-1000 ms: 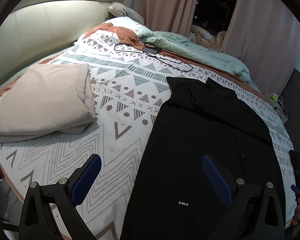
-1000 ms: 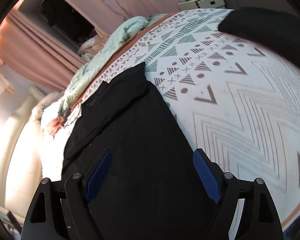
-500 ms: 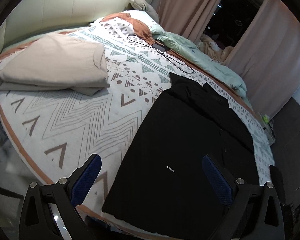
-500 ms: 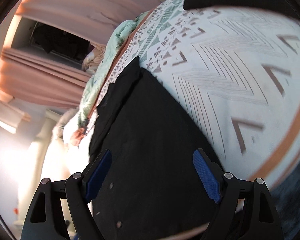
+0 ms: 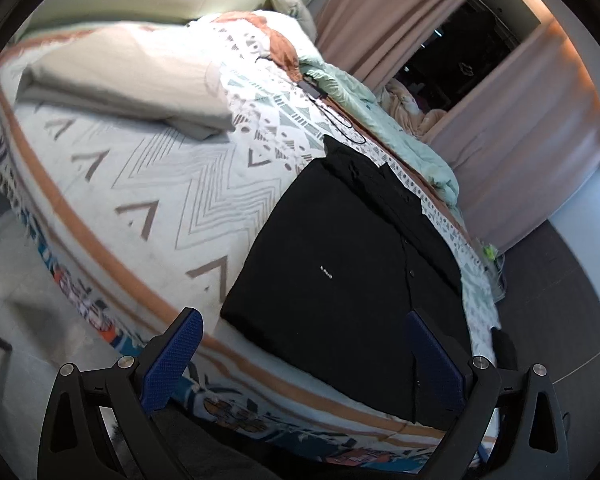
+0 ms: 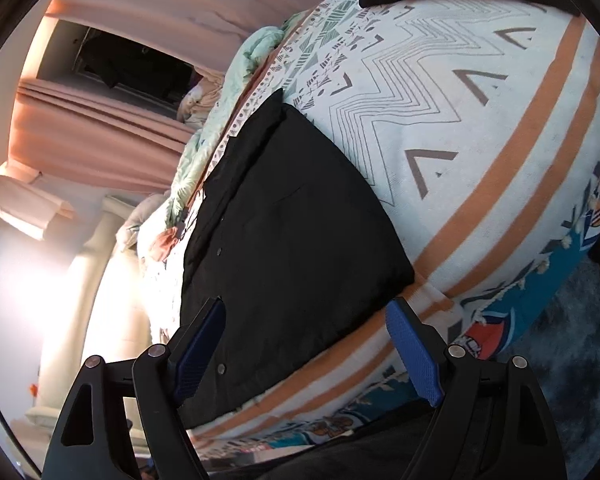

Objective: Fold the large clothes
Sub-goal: 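Close the left gripper on the shirt edge while the right gripper grasps it too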

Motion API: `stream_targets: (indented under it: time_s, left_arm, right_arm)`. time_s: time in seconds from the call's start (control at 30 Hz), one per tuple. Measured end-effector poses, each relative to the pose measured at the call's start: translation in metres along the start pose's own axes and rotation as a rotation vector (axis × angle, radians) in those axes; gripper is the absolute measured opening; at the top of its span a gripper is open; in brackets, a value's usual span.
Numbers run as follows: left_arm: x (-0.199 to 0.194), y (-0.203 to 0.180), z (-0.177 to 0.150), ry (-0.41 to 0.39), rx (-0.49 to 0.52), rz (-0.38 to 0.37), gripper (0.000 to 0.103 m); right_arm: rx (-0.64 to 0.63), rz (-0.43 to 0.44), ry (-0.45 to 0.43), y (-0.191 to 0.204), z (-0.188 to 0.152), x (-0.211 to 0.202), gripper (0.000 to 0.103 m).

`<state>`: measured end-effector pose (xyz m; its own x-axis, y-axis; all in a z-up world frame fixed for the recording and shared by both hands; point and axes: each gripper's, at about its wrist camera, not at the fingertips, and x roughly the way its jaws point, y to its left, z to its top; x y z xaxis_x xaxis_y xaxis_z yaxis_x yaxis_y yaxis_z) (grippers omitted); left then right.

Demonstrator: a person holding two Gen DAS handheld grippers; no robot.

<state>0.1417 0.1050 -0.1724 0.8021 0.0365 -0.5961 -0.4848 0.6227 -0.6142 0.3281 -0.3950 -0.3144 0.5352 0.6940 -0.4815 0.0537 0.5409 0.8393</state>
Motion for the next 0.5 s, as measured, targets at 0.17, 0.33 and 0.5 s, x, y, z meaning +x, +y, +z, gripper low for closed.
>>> stream_targets:
  time_s: [0.17,0.33,0.5]
  left_arm:
    - [0.002,0.02,0.0,0.034,-0.05,-0.016,0.101]
    - [0.011,0.031,0.002,0.078,-0.058,-0.016,0.093]
    - [0.025,0.043,0.009,0.115,-0.096,-0.03,0.085]
  right_arm:
    - [-0.042,-0.028,-0.013,-0.004,-0.004,-0.009,0.081]
    - [-0.005,-0.044,-0.003,-0.023,-0.002,-0.006,0.071]
    - [-0.006,-0.043,0.004,-0.028,0.004,0.004,0.062]
